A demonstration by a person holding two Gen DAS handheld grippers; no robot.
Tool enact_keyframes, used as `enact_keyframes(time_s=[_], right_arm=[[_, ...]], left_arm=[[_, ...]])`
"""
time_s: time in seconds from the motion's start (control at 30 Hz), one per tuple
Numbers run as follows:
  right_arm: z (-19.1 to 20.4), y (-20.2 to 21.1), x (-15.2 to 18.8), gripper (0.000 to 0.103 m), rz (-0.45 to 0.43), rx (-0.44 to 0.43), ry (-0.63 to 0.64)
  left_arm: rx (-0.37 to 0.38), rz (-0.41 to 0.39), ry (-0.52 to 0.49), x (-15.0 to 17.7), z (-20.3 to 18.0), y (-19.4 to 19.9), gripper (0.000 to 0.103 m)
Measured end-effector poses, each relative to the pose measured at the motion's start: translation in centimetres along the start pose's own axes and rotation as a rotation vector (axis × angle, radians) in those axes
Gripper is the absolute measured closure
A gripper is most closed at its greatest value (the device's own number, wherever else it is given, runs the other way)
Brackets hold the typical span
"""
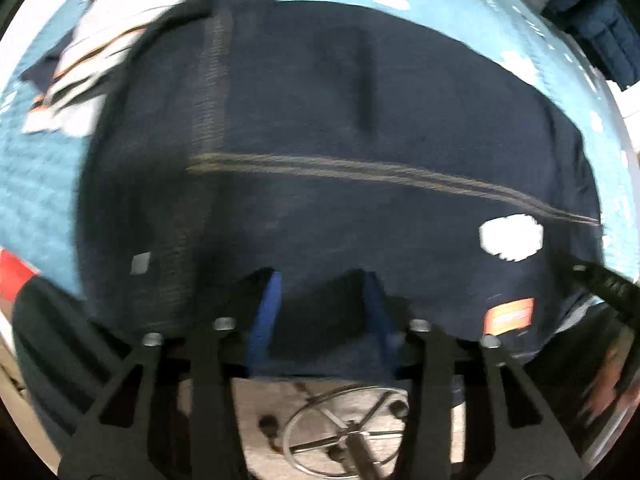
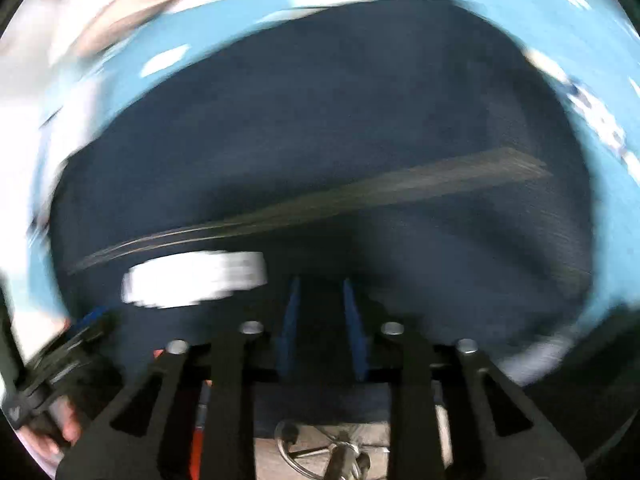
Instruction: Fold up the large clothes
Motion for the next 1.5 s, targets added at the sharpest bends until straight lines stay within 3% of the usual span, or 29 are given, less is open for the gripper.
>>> enact_keyframes(time_s=[0.07,0.13,0.2,0.27,0.37,0.5,0.63,0.67,0.8,0.87,0.9,0.97,1.1,1.27,1.37,1.5], right_arm=[[-4.6,0.1,-0.3,0.103,0.003,0.035,-0.106],[-7.4,-0.2,-0.2,0.102,0.012,0.133,-0.152],[-8.4,-0.9,-0.2,0.103,0.035,0.055,-0.214],[-8.5,-0.9,-0.6,0.103,0.043,0.056,-0.222],[-6.8,1.3,-1.7,0.097,0.001,0.12,-0.214],[-3.7,6.3,-4.2,0.096,-0.146,0.079,-0.148],[1.5,9.2,-8.0,0.096,-0.218,0.07,-0.066],[1.1,9.9,-6.5,0.096,-0.232,0.078,-0.053],[2.6,10.9,-8.3,0.096,-0.285,0.094,-0.067],[1.4,11.7,-9.2,0.096,-0.312,0.054,-0.111],[0.5,12.0,-9.1,0.096,-0.318,0.071,-0.132],[-2.5,12.3,-8.3,0.096,-0.298,0.109,-0.199],[-8.0,10.9,-5.9,0.09,-0.161,0.061,-0.377],[-8.7,10.2,-4.1,0.066,-0.099,0.187,-0.337],[-9.7,8.9,-3.0,0.064,-0.031,0.236,-0.303],[-14.1,8.7,0.0,0.063,0.033,0.27,-0.384]], left_arm=[[-0.028,-0.009,0.024,0.4,1.5,0.8,0.072],[-0.013,-0.014,0.057,0.5,2.5,1.3,0.082],[0.011,-0.016,0.068,0.2,3.2,0.8,0.083],[-0.007,-0.016,0.075,-0.3,3.4,0.0,0.083],[-0.064,0.002,0.051,-0.5,2.1,0.7,0.082],[0.011,-0.09,-0.021,-2.3,-1.2,4.4,0.08],[0.013,-0.164,-0.096,-7.0,-5.1,5.8,0.08],[0.011,-0.168,-0.098,-8.3,-6.1,5.8,0.08],[0.034,-0.182,-0.138,-11.8,-9.3,5.7,0.08],[0.015,-0.188,-0.172,-12.3,-9.8,5.9,0.072],[0.013,-0.193,-0.184,-12.6,-9.7,5.7,0.06],[0.015,-0.177,-0.181,-12.1,-9.2,5.0,0.058],[0.013,-0.106,-0.1,-10.1,-6.1,2.6,0.058],[-0.016,-0.049,-0.035,-7.9,-3.1,0.9,0.058],[-0.051,-0.044,-0.016,-7.2,-1.4,0.6,0.058],[-0.018,-0.045,0.018,-6.9,-0.2,0.7,0.058]])
Point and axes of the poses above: each gripper's, at about its wrist camera, not at the fingertips, and y roughly against the way its jaws point, z to its left, x to its underside, the point moved 5 cm from there along -y, roughly the way its jaws point, and after that the axes turned 15 degrees about x, right-handed, at the moved point
